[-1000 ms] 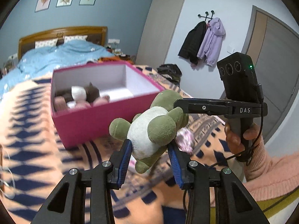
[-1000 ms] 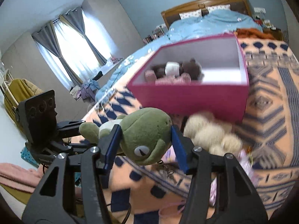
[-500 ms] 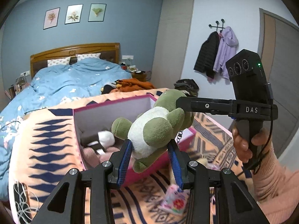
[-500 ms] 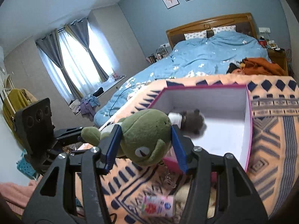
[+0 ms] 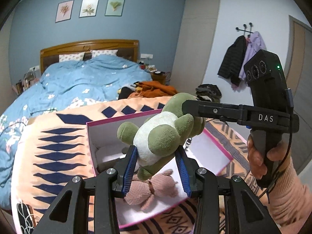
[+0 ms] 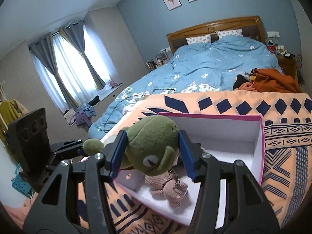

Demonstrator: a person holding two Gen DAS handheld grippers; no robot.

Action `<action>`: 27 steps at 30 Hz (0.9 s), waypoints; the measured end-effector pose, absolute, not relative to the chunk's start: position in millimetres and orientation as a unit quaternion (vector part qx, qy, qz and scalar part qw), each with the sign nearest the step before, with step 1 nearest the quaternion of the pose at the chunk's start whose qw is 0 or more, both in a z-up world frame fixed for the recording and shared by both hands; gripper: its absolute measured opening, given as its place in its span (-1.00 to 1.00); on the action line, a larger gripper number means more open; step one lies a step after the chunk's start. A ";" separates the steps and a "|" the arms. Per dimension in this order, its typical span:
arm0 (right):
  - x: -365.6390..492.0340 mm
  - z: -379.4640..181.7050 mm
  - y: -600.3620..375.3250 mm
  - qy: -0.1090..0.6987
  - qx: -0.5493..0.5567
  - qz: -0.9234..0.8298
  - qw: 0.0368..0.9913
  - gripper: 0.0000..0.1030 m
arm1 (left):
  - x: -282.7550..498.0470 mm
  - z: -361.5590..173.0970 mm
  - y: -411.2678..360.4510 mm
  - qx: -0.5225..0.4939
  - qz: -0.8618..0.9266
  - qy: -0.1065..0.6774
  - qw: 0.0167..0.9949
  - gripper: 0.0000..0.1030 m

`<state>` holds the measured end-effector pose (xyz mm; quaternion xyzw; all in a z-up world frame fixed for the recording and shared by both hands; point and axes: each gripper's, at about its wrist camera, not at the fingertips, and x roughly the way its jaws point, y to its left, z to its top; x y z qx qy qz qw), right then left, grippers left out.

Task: Organize objects
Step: 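Lift the green turtle with both tools and drop it into the pink box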

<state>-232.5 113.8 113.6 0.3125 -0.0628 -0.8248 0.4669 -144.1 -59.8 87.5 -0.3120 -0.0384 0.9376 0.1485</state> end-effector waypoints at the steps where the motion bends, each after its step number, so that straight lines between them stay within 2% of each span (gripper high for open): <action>1: -239.9 110.1 109.9 -0.065 0.319 -0.824 0.464 0.10 | -149.7 84.7 -62.8 -0.315 0.937 -0.042 0.145 -0.21; 21: -319.9 63.7 47.0 -0.056 0.406 -0.803 0.432 0.12 | -237.8 40.0 -102.7 -0.374 0.922 -0.078 0.062 -0.21; 27: -333.0 45.1 42.1 -0.058 0.427 -0.806 0.406 0.12 | -238.6 34.2 -116.9 -0.360 0.927 -0.098 0.031 -0.21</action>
